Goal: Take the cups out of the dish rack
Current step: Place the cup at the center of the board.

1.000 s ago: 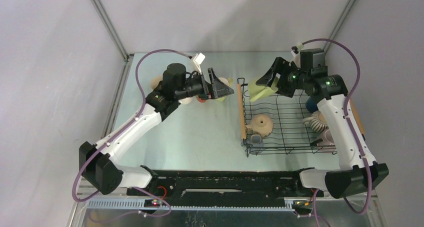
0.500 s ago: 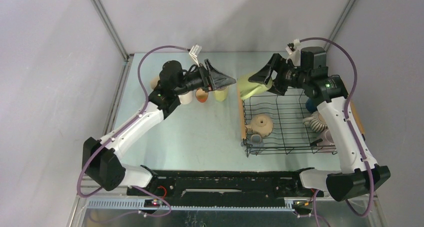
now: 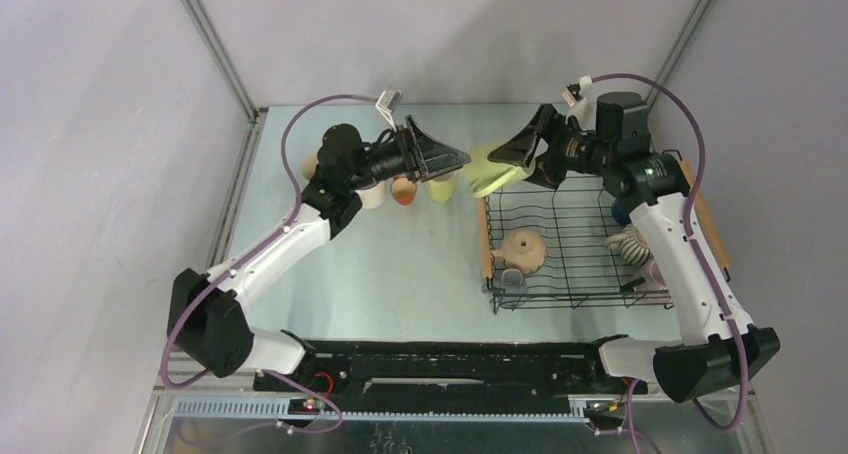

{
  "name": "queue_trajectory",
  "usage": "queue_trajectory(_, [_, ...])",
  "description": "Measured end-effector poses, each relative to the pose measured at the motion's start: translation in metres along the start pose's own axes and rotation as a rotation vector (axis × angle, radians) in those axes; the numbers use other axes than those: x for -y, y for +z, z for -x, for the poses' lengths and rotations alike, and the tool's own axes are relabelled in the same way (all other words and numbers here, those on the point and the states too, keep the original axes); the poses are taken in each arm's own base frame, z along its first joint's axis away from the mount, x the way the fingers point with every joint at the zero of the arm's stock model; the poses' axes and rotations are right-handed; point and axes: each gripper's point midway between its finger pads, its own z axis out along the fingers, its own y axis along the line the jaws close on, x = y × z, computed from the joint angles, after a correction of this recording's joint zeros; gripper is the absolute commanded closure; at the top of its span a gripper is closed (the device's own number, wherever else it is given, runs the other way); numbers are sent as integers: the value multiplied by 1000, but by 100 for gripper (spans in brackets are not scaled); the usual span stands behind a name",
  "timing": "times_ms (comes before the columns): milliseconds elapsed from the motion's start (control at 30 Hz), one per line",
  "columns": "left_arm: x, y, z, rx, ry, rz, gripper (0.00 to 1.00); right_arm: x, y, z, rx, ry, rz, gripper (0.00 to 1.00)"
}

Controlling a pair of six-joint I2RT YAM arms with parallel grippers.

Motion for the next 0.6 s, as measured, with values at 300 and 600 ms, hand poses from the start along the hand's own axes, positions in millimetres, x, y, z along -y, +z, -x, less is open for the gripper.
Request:
queue_trajectory(300, [16, -3, -8, -30, -92, -96, 30, -13, 5, 0, -25, 8, 86, 72])
queue_trajectory(600, [35, -3, -1, -36, -144, -206, 43, -24, 10, -3, -63, 26, 177, 72])
